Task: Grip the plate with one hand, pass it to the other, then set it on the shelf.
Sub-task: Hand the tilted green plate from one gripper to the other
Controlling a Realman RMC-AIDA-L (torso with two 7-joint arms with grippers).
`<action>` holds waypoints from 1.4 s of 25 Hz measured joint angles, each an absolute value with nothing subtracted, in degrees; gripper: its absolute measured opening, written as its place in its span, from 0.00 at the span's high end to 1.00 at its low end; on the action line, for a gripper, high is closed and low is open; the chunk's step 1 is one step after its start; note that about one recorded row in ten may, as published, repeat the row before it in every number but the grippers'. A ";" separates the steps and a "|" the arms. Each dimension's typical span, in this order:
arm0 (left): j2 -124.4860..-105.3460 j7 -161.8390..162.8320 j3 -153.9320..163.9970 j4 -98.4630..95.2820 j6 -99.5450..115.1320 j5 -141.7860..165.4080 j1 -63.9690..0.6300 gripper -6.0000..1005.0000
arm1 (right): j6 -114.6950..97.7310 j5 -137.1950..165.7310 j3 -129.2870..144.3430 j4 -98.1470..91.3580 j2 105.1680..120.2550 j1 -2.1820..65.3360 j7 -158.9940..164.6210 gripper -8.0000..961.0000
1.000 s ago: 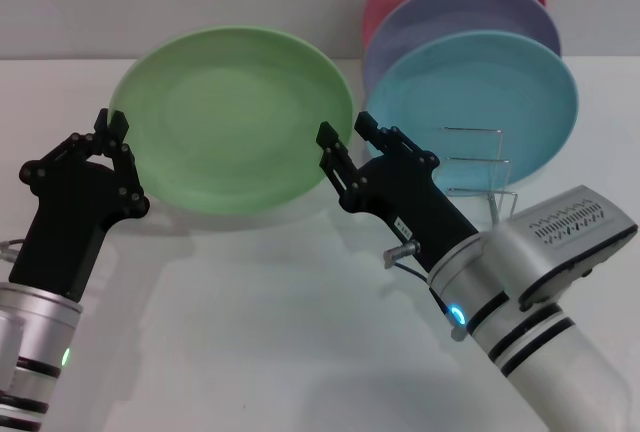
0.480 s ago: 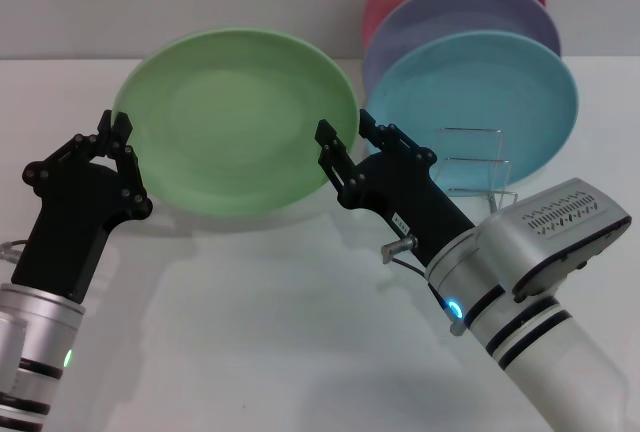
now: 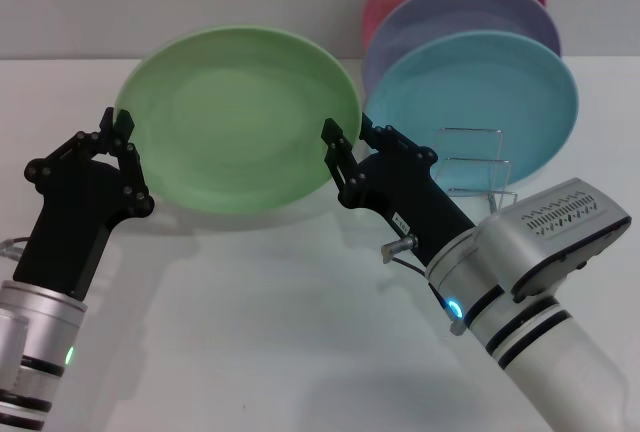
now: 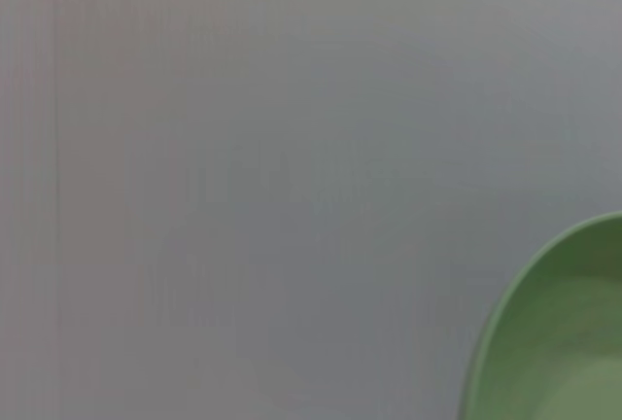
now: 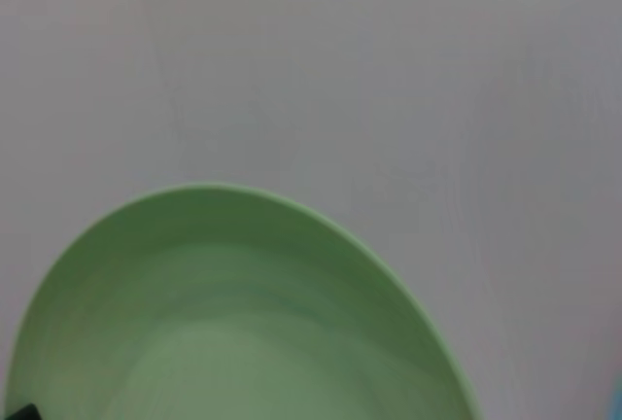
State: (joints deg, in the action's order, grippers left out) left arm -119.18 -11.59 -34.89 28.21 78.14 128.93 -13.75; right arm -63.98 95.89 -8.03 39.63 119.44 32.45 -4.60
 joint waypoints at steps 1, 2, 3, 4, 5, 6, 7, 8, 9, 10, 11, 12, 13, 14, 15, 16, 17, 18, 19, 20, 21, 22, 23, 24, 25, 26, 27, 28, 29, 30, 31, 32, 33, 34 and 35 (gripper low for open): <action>-119.18 -11.57 -34.89 28.22 78.06 128.93 -13.85 0.96 | -63.98 95.89 -8.04 39.63 119.44 32.39 -4.60 0.65; -119.18 -11.57 -34.89 28.22 78.06 128.93 -13.85 0.96 | -63.98 95.89 -8.04 39.63 119.44 32.39 -4.60 0.65; -119.18 -11.54 -34.89 28.22 77.96 128.94 -13.89 0.96 | -63.98 95.89 -8.09 39.64 119.44 32.33 -4.60 0.65; -119.18 -11.54 -34.89 28.22 77.96 128.94 -13.89 0.96 | -63.98 95.89 -8.09 39.64 119.44 32.33 -4.60 0.66; -119.18 -11.54 -34.89 28.21 77.92 128.93 -13.89 0.96 | -63.98 95.89 -8.11 39.63 119.44 32.31 -4.60 0.66; -119.18 -11.54 -34.89 28.16 77.88 128.93 -13.97 0.96 | -63.98 95.89 -8.14 39.64 119.44 32.28 -4.60 0.66; -119.18 -11.54 -34.89 28.16 77.88 128.93 -13.97 0.96 | -63.98 95.89 -8.14 39.64 119.44 32.28 -4.60 0.66; -119.18 -11.54 -34.89 28.11 77.87 128.93 -14.06 0.96 | -63.98 95.89 -8.15 39.64 119.44 32.28 -4.60 0.66; -119.18 -11.51 -34.89 28.04 77.86 128.93 -14.11 0.96 | -63.98 95.89 -8.16 39.65 119.44 32.25 -4.60 0.66; -119.18 -11.46 -34.89 27.99 77.85 128.93 -14.14 0.96 | -63.98 95.89 -8.16 39.68 119.44 32.22 -4.60 0.66; -119.18 -11.38 -34.89 27.90 77.82 128.93 -14.16 0.96 | -63.98 95.89 -8.17 39.75 119.45 32.19 -4.60 0.66; -119.18 -11.38 -34.89 27.90 77.82 128.93 -14.16 0.96 | -63.98 95.89 -8.17 39.75 119.45 32.19 -4.60 0.66; -119.18 -11.36 -34.89 27.85 77.79 128.93 -14.16 0.96 | -63.98 95.89 -8.18 39.81 119.48 32.18 -4.60 0.66; -119.18 -11.34 -34.89 27.81 77.77 128.93 -14.18 0.96 | -63.98 95.89 -8.18 39.84 119.50 32.16 -4.60 0.66; -119.18 -11.33 -34.89 27.77 77.75 128.93 -14.21 0.96 | -63.97 95.89 -8.18 39.87 119.51 32.12 -4.60 0.66; -119.18 -11.40 -34.95 27.71 77.70 128.93 -14.29 0.96 | -63.94 95.89 -8.18 39.85 119.52 32.05 -4.59 0.66; -119.18 -11.40 -34.95 27.71 77.70 128.93 -14.29 0.96 | -63.94 95.89 -8.18 39.85 119.52 32.05 -4.59 0.66; -119.18 -11.48 -35.02 27.69 77.65 128.93 -14.31 0.96 | -63.91 95.89 -8.18 39.83 119.53 32.03 -4.60 0.66; -119.18 -11.56 -35.11 27.68 77.60 128.93 -14.31 0.96 | -63.81 95.89 -8.18 39.78 119.53 32.02 -4.59 0.66; -119.18 -11.57 -35.20 27.66 77.57 128.93 -14.31 0.96 | -63.73 95.89 -8.18 39.72 119.53 32.01 -4.60 0.66; -119.18 -11.58 -35.37 27.62 77.55 128.91 -14.22 0.96 | -63.65 95.89 -8.18 39.63 119.53 32.02 -4.59 0.66; -119.18 -11.58 -35.37 27.62 77.55 128.91 -14.22 0.96 | -63.65 95.89 -8.18 39.63 119.53 32.02 -4.59 0.66; -119.18 -11.59 -35.45 27.61 77.54 128.69 -14.11 0.96 | -63.64 95.89 -8.18 39.58 119.53 32.04 -4.63 0.66; -119.18 -11.59 -35.50 27.60 77.53 128.41 -14.03 0.96 | -63.63 95.89 -8.18 39.49 119.53 32.06 -4.76 0.66; -119.18 -11.59 -35.50 27.60 77.53 128.41 -14.03 0.96 | -63.62 95.89 -8.18 39.46 119.51 32.09 -5.22 0.66; -119.18 -11.74 -35.51 27.59 77.52 127.48 -13.91 0.96 | -63.62 95.89 -8.18 39.45 119.50 32.10 -5.75 0.66; -119.18 -11.84 -35.47 27.59 77.52 127.16 -13.88 0.96 | -63.61 95.89 -8.19 39.46 119.49 32.10 -6.36 0.66; -119.18 -11.95 -35.44 27.59 77.52 126.99 -13.85 0.96 | -63.55 95.89 -8.29 39.62 119.48 32.16 -7.31 0.66; -119.18 -12.07 -35.39 27.59 77.52 126.76 -13.83 0.96 | -63.55 95.89 -8.29 39.62 119.48 32.16 -7.31 0.66; -119.18 -12.15 -35.30 27.59 77.52 126.52 -13.76 0.96 | -63.44 95.89 -8.29 39.66 119.48 32.23 -7.45 0.66; -119.18 -12.62 -35.14 27.61 77.51 126.17 -13.72 0.96 | -62.92 95.89 -8.36 39.63 119.46 32.41 -7.50 0.66; -119.18 -12.62 -35.14 27.61 77.51 126.17 -13.72 0.96 | -62.92 95.89 -8.36 39.63 119.46 32.41 -7.50 0.66; -119.18 -13.23 -34.96 27.77 77.52 126.00 -13.63 0.96 | -62.55 95.89 -8.52 39.57 119.44 32.48 -7.51 0.66; -119.17 -14.07 -34.74 27.98 77.51 125.87 -13.50 0.96 | -62.23 95.89 -8.66 39.50 119.42 32.52 -7.51 0.66; -119.18 -14.76 -34.51 28.17 77.51 125.88 -13.41 0.96 | -61.95 95.89 -8.83 39.48 119.39 32.55 -7.52 0.66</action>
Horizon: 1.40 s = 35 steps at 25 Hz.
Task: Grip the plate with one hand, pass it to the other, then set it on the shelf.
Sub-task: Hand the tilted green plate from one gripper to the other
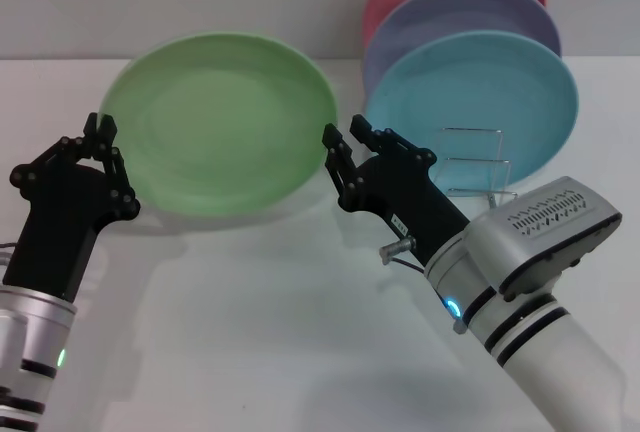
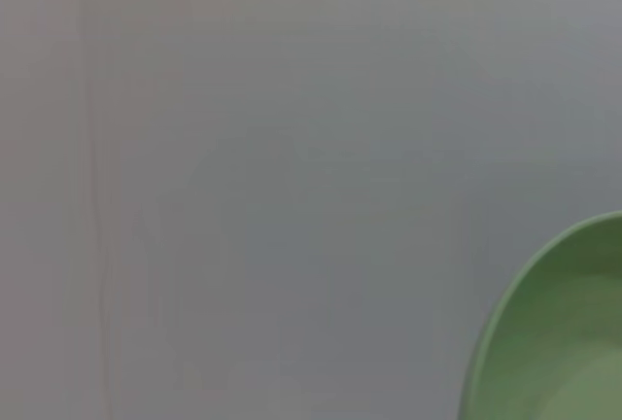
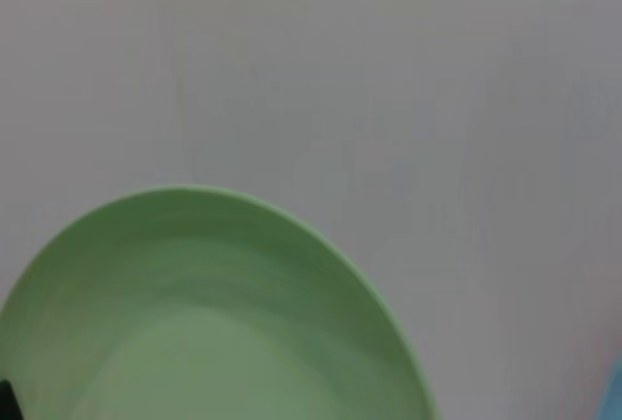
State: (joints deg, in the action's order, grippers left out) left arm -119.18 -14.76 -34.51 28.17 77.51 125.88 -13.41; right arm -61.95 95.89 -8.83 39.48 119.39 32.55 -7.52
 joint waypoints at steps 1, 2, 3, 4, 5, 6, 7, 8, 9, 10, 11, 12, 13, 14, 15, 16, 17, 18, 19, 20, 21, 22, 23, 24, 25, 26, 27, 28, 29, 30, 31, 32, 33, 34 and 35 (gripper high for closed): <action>-119.17 -15.96 -34.07 28.57 77.51 125.75 -13.22 0.96 | -61.77 95.89 -8.96 39.44 119.35 32.59 -7.53 0.66; -119.17 -15.96 -34.07 28.57 77.51 125.75 -13.22 0.96 | -61.77 95.89 -8.96 39.44 119.35 32.59 -7.53 0.66; -119.17 -16.33 -33.93 28.74 77.51 125.49 -13.20 0.96 | -61.64 95.89 -8.96 39.42 119.35 32.64 -7.54 0.66; -119.18 -16.48 -33.91 28.80 77.51 125.27 -13.18 0.96 | -61.48 95.89 -8.96 39.40 119.35 32.70 -7.54 0.66; -119.18 -16.63 -33.87 28.83 77.51 125.06 -13.16 0.96 | -61.36 95.89 -8.96 39.39 119.35 32.76 -7.55 0.66; -119.18 -16.92 -33.72 28.93 77.51 124.74 -13.15 0.96 | -61.19 95.95 -8.96 39.36 119.35 32.86 -7.55 0.66; -119.18 -17.38 -33.47 29.08 77.51 124.44 -13.12 0.96 | -61.06 96.11 -8.96 39.33 119.35 32.93 -7.56 0.66; -119.18 -18.24 -32.93 29.33 77.51 123.87 -13.10 0.96 | -60.99 96.29 -8.96 39.27 119.35 32.98 -7.56 0.66; -119.17 -18.92 -32.52 29.58 77.51 123.36 -13.09 0.96 | -60.87 96.36 -8.97 39.23 119.35 33.02 -7.56 0.66; -119.18 -19.90 -31.95 29.96 77.51 122.76 -13.09 0.96 | -60.71 96.41 -8.99 39.19 119.34 33.07 -7.56 0.66; -119.18 -21.22 -31.28 30.45 77.51 121.90 -13.09 0.96 | -60.50 96.44 -9.04 39.04 119.31 33.19 -7.56 0.66; -119.18 -21.22 -31.28 30.45 77.51 121.90 -13.09 0.96 | -60.50 96.44 -9.04 39.04 119.31 33.19 -7.56 0.66; -119.18 -21.70 -31.10 30.67 77.51 121.65 -13.09 0.96 | -60.45 96.45 -9.05 38.98 119.30 33.22 -7.56 0.66; -119.18 -22.10 -30.95 30.86 77.51 121.31 -13.09 0.96 | -60.43 96.46 -9.06 38.91 119.30 33.23 -7.56 0.66; -119.18 -22.38 -30.80 31.04 77.50 120.86 -13.09 0.96 | -60.40 96.46 -9.06 38.83 119.29 33.23 -7.56 0.66; -119.18 -22.56 -30.56 31.16 77.48 120.08 -13.09 0.96 | -60.32 96.48 -9.06 38.55 119.28 33.23 -7.59 0.66; -119.18 -22.56 -30.56 31.16 77.48 120.08 -13.09 0.96 | -60.32 96.48 -9.06 38.55 119.28 33.23 -7.59 0.66; -119.18 -22.70 -30.42 31.23 77.47 119.67 -13.09 0.96 | -60.21 96.49 -9.06 38.42 119.27 33.25 -7.61 0.66; -119.18 -23.02 -30.33 31.32 77.46 119.46 -13.09 0.96 | -60.01 96.49 -9.07 38.32 119.24 33.31 -7.61 0.66; -119.18 -23.40 -30.31 31.46 77.45 119.30 -13.09 0.96 | -59.82 96.50 -9.10 38.25 119.22 33.41 -7.62 0.66; -119.18 -23.68 -30.31 31.59 77.45 119.21 -13.10 0.96 | -59.61 96.50 -9.12 38.19 119.20 33.50 -7.62 0.66; -119.18 -23.88 -30.31 31.73 77.44 119.19 -13.10 0.96 | -59.45 96.50 -9.13 38.09 119.17 33.68 -7.62 0.66; -119.18 -23.95 -30.31 31.82 77.43 119.18 -13.09 0.96 | -59.34 96.51 -9.14 38.04 119.15 33.80 -7.63 0.66; -119.18 -23.96 -30.31 31.85 77.43 119.15 -13.07 0.96 | -59.24 96.53 -9.14 37.94 119.13 33.88 -7.63 0.66; -119.18 -23.96 -30.27 31.88 77.43 119.12 -13.05 0.96 | -59.17 96.67 -9.18 37.82 119.11 33.95 -7.63 0.66; -119.18 -23.97 -30.03 31.90 77.43 119.10 -13.04 0.96 | -59.08 96.95 -9.31 37.68 119.08 34.01 -7.64 0.66; -119.18 -23.97 -30.03 31.90 77.43 119.10 -13.04 0.96 | -59.00 97.16 -9.45 37.60 119.06 34.03 -7.64 0.66; -119.18 -23.98 -29.84 31.91 77.41 119.09 -13.04 0.96 | -58.77 97.57 -9.77 37.52 119.05 34.03 -7.65 0.66; -119.18 -23.98 -29.71 31.91 77.39 119.09 -13.03 0.96 | -58.54 98.00 -10.11 37.50 119.05 34.03 -7.65 0.66; -119.18 -23.98 -29.63 31.91 77.37 119.09 -13.03 0.96 | -58.10 98.67 -10.66 37.48 119.05 34.02 -7.65 0.66; -119.18 -23.99 -29.50 31.91 77.32 119.09 -13.01 0.96 | -57.20 100.21 -11.99 37.43 119.06 33.85 -7.65 0.66; -119.18 -23.99 -29.50 31.91 77.32 119.09 -13.01 0.96 | -57.20 100.21 -11.99 37.43 119.06 33.85 -7.65 0.66; -119.18 -23.99 -29.48 31.91 77.32 119.08 -13.01 0.96 | -56.76 101.09 -12.70 37.41 119.09 33.71 -7.65 0.66; -119.18 -23.99 -29.45 31.91 77.32 119.09 -13.00 0.96 | -56.39 101.85 -13.31 37.39 119.11 33.58 -7.65 0.66; -119.18 -24.00 -29.45 31.91 77.30 119.09 -13.01 0.96 | -56.16 102.44 -13.83 37.37 119.14 33.49 -7.65 0.66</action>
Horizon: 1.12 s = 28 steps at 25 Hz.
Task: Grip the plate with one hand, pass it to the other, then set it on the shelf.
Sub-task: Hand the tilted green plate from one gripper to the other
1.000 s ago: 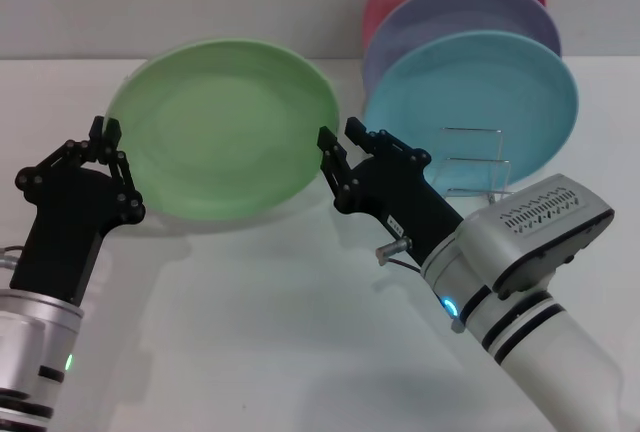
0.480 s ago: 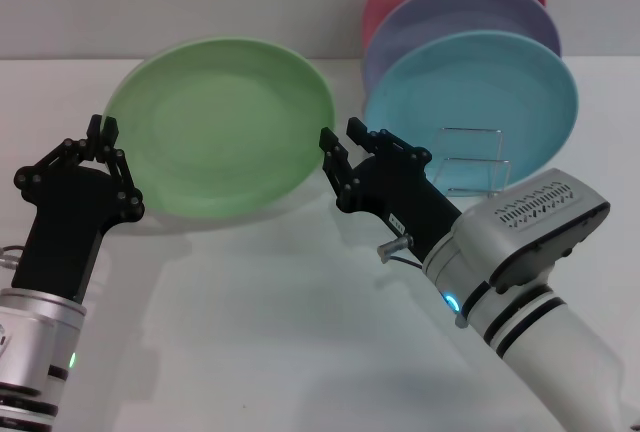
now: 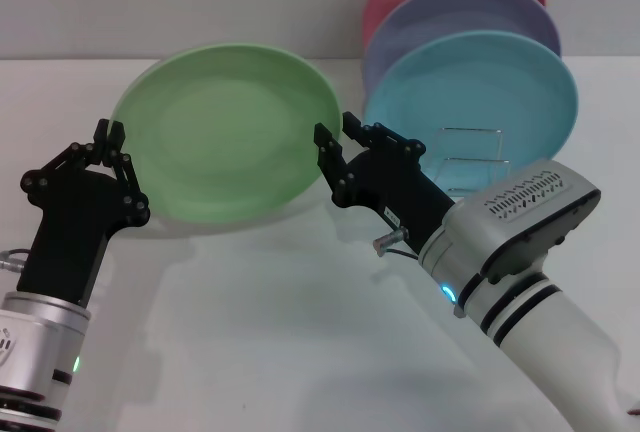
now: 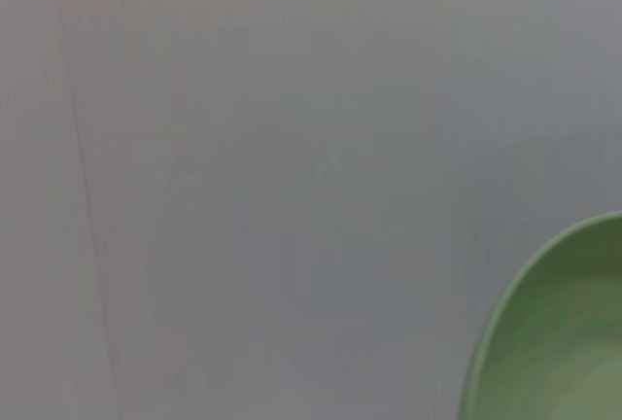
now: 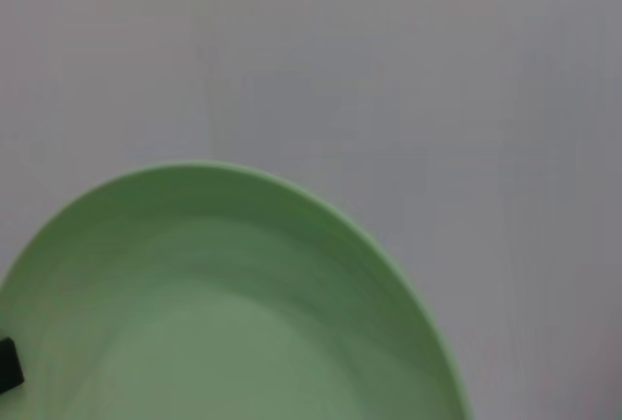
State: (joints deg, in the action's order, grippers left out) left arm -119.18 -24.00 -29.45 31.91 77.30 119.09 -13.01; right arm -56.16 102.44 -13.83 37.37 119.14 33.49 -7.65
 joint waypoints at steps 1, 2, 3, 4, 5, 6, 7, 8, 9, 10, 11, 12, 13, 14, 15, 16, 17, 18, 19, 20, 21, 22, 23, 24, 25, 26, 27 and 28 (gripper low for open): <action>-119.18 -24.00 -29.44 31.91 77.26 119.09 -13.01 0.96 | -56.07 102.72 -14.04 37.36 119.15 33.47 -7.65 0.66; -119.18 -24.00 -29.44 31.91 77.21 119.09 -13.01 0.96 | -56.00 102.95 -14.19 37.36 119.15 33.44 -7.65 0.66; -119.18 -24.00 -29.44 31.91 77.14 119.08 -13.03 0.96 | -55.98 103.08 -14.28 37.35 119.16 33.43 -7.65 0.66; -119.18 -24.00 -29.44 31.91 77.08 119.04 -13.05 0.96 | -55.96 103.15 -14.33 37.35 119.16 33.42 -7.65 0.66; -119.18 -24.00 -29.44 31.90 77.04 118.94 -13.08 0.96 | -55.96 103.17 -14.33 37.35 119.17 33.42 -7.65 0.67; -119.18 -24.00 -29.44 31.90 76.92 118.73 -13.13 0.96 | -55.94 103.19 -14.36 37.35 119.18 33.41 -7.65 0.67; -119.18 -24.00 -29.44 31.90 76.92 118.73 -13.13 0.96 | -55.94 103.19 -14.36 37.35 119.18 33.41 -7.65 0.67; -119.18 -24.00 -29.44 31.91 76.90 118.68 -13.13 0.96 | -55.93 103.19 -14.39 37.35 119.18 33.40 -7.65 0.67; -119.18 -24.00 -29.44 31.90 76.89 118.67 -13.13 0.96 | -55.92 103.20 -14.40 37.35 119.18 33.40 -7.65 0.72; -119.18 -23.99 -29.44 31.89 76.89 118.67 -13.12 0.96 | -55.91 103.19 -14.42 37.35 119.18 33.40 -7.65 0.78; -119.18 -23.91 -29.44 31.84 76.89 118.65 -13.07 0.96 | -55.90 103.20 -14.45 37.35 119.18 33.40 -7.65 0.78; -119.18 -23.91 -29.44 31.84 76.89 118.65 -13.07 0.96 | -55.90 103.20 -14.45 37.35 119.18 33.40 -7.65 0.78; -119.18 -23.83 -29.44 31.82 76.89 118.65 -13.07 0.96 | -55.89 103.20 -14.47 37.35 119.18 33.40 -7.65 0.78; -119.18 -23.80 -29.44 31.82 76.89 118.65 -13.07 0.96 | -55.89 103.19 -14.50 37.35 119.18 33.40 -7.65 0.78; -119.18 -23.75 -29.44 31.81 76.89 118.64 -13.07 0.96 | -55.89 103.20 -14.52 37.35 119.18 33.40 -7.65 0.78; -119.18 -23.66 -29.40 31.81 76.89 118.65 -13.07 0.96 | -55.89 103.20 -14.52 37.32 119.18 33.39 -7.65 0.78; -119.18 -23.66 -29.40 31.81 76.89 118.65 -13.07 0.96 | -55.89 103.20 -14.52 37.32 119.18 33.39 -7.65 0.78; -119.18 -23.63 -29.38 31.81 76.89 118.64 -13.05 0.96 | -55.89 103.19 -14.54 37.29 119.19 33.40 -7.65 0.78; -119.18 -23.63 -29.37 31.82 76.89 118.64 -13.02 0.96 | -55.89 103.19 -14.60 37.27 119.21 33.39 -7.65 0.78; -119.18 -23.63 -29.36 31.81 76.90 118.65 -13.01 0.96 | -55.89 103.19 -14.67 37.25 119.24 33.39 -7.65 0.78; -119.18 -23.65 -29.33 31.81 76.91 118.66 -13.01 0.96 | -55.89 103.19 -14.80 37.25 119.27 33.39 -7.65 0.78; -119.18 -23.67 -29.23 31.81 76.95 118.66 -13.01 0.96 | -55.89 103.20 -14.87 37.26 119.27 33.40 -7.65 0.78; -119.18 -23.71 -29.12 31.81 76.98 118.66 -13.01 0.96 | -55.89 103.19 -14.95 37.25 119.27 33.40 -7.65 0.78; -119.18 -23.77 -29.02 31.81 77.00 118.66 -13.01 0.96 | -55.89 103.19 -14.97 37.25 119.27 33.40 -7.65 0.78; -119.18 -23.80 -28.94 31.82 77.02 118.66 -13.01 0.96 | -55.89 103.19 -14.98 37.25 119.27 33.40 -7.65 0.78; -119.18 -23.84 -28.87 31.81 77.01 118.66 -13.01 0.96 | -55.89 103.19 -14.98 37.26 119.27 33.38 -7.65 0.78; -119.18 -23.85 -28.82 31.81 76.99 118.66 -13.01 0.96 | -55.89 103.19 -14.98 37.26 119.27 33.38 -7.65 0.78; -119.18 -23.85 -28.81 31.82 76.98 118.65 -13.02 0.96 | -55.89 103.19 -14.98 37.26 119.27 33.36 -7.65 0.78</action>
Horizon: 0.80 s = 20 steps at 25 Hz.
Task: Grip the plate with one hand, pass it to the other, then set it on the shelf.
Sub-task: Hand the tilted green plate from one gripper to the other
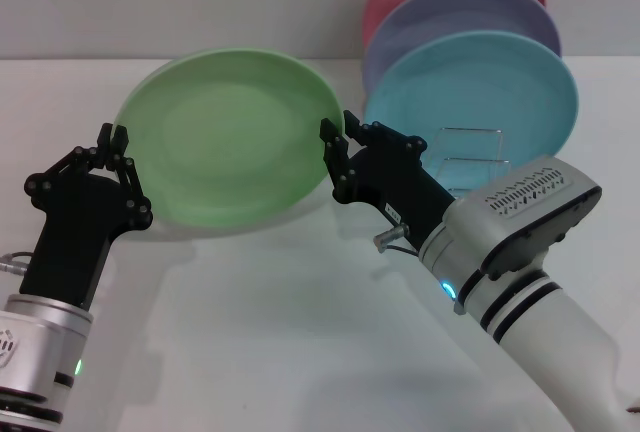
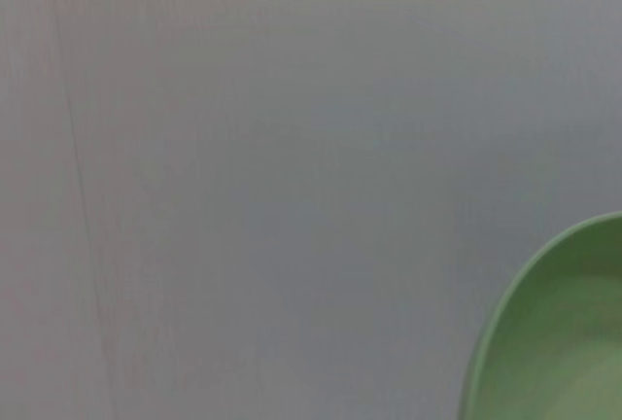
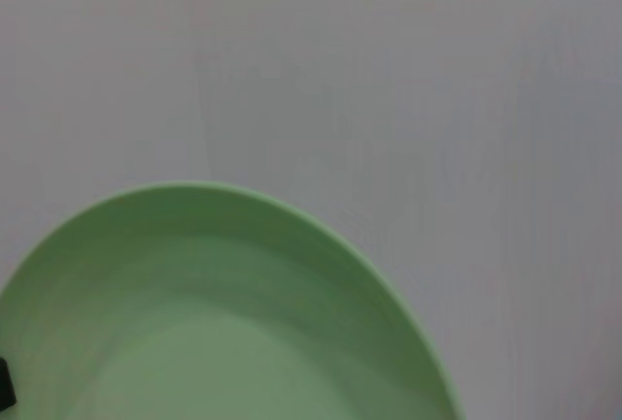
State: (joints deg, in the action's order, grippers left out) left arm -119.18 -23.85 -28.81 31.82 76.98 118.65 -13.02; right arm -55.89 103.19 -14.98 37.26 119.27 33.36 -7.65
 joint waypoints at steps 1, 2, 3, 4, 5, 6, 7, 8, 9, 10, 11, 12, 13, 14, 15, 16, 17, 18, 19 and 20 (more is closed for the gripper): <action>-119.18 -23.84 -28.81 31.81 76.96 118.65 -13.03 0.96 | -55.89 103.19 -14.98 37.26 119.27 33.34 -7.65 0.78; -119.18 -23.80 -28.81 31.79 76.96 118.65 -13.07 0.96 | -55.89 103.19 -14.96 37.26 119.27 33.33 -7.65 0.78; -119.18 -23.75 -28.80 31.73 76.95 118.65 -13.09 0.96 | -55.90 103.18 -14.84 37.27 119.27 33.30 -7.65 0.78; -119.18 -23.71 -28.81 31.67 76.95 118.65 -13.14 0.96 | -55.90 103.18 -14.84 37.27 119.27 33.30 -7.65 0.78; -119.18 -23.64 -28.81 31.56 76.93 118.64 -13.25 0.96 | -55.90 103.18 -14.78 37.26 119.27 33.27 -7.65 0.79; -119.18 -23.63 -28.81 31.49 76.90 118.61 -13.34 0.96 | -55.90 103.18 -14.70 37.27 119.27 33.24 -7.65 0.79; -119.18 -23.63 -28.81 31.49 76.90 118.61 -13.34 0.96 | -55.90 103.18 -14.67 37.27 119.27 33.20 -7.65 0.79; -119.18 -23.70 -28.88 31.44 76.83 118.56 -13.51 0.96 | -55.90 103.18 -14.64 37.27 119.27 33.16 -7.65 0.79; -119.18 -23.71 -28.90 31.44 76.82 118.56 -13.52 0.96 | -55.90 103.18 -14.63 37.27 119.27 33.15 -7.65 0.79; -119.18 -23.71 -28.97 31.42 76.78 118.55 -13.54 0.96 | -55.90 103.18 -14.63 37.27 119.27 33.14 -7.65 0.79; -119.18 -23.71 -29.03 31.39 76.63 118.55 -13.58 0.96 | -55.90 103.18 -14.64 37.27 119.27 33.14 -7.65 0.79; -119.18 -23.71 -29.10 31.39 76.44 118.55 -13.63 0.96 | -55.90 103.18 -14.65 37.27 119.27 33.13 -7.65 0.79; -119.18 -23.73 -29.14 31.39 76.30 118.55 -13.65 0.96 | -55.90 103.18 -14.66 37.27 119.26 33.13 -7.65 0.79; -119.18 -23.77 -29.16 31.39 76.14 118.55 -13.71 0.96 | -55.90 103.18 -14.67 37.27 119.27 33.13 -7.65 0.80; -119.18 -23.79 -29.18 31.40 76.07 118.55 -13.72 0.96 | -55.90 103.18 -14.67 37.27 119.26 33.13 -7.65 0.80; -119.18 -23.79 -29.18 31.39 76.02 118.55 -13.81 0.96 | -55.90 103.18 -14.68 37.27 119.27 33.13 -7.65 0.80; -119.18 -23.76 -29.18 31.38 75.97 118.53 -13.91 0.96 | -55.90 103.18 -14.70 37.27 119.26 33.13 -7.65 0.80; -119.18 -23.73 -29.18 31.36 75.94 118.51 -13.98 0.96 | -55.90 103.18 -14.73 37.27 119.26 33.13 -7.65 0.80; -119.18 -23.71 -29.18 31.36 75.86 118.49 -14.09 0.96 | -55.90 103.18 -14.75 37.27 119.26 33.13 -7.65 0.80; -119.18 -23.70 -29.19 31.36 75.79 118.47 -14.15 0.96 | -55.90 103.18 -14.80 37.27 119.27 33.13 -7.65 0.80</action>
